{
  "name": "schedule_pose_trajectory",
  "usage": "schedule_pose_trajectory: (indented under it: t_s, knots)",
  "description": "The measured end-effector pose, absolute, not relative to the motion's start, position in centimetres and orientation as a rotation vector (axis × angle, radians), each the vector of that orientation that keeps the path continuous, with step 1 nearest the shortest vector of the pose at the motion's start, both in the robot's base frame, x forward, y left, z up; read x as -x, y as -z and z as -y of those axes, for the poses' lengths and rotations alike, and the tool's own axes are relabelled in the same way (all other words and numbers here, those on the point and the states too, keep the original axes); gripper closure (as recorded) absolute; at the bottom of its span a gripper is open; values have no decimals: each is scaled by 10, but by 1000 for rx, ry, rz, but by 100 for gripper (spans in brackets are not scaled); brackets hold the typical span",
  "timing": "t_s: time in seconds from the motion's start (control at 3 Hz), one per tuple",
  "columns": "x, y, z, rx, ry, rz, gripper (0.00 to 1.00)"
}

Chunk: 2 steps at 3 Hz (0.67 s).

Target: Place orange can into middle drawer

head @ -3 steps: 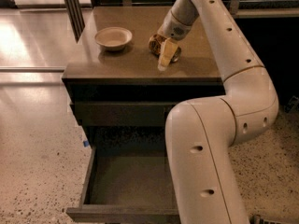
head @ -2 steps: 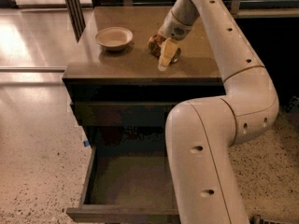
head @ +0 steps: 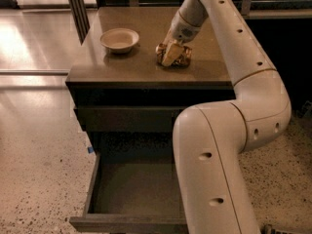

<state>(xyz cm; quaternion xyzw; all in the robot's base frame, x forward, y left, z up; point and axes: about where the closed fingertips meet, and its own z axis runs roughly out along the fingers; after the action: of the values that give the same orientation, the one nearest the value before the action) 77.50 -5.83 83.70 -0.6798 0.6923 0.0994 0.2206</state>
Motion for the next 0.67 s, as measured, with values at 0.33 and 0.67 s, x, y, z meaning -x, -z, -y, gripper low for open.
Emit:
schedule_pose_trajectory:
  t_s: [0.33,0.67]
  knots:
    - [-775,-837,58,1880,-275,-1914,81]
    - [-775,-837,58,1880,-275,-1914,100]
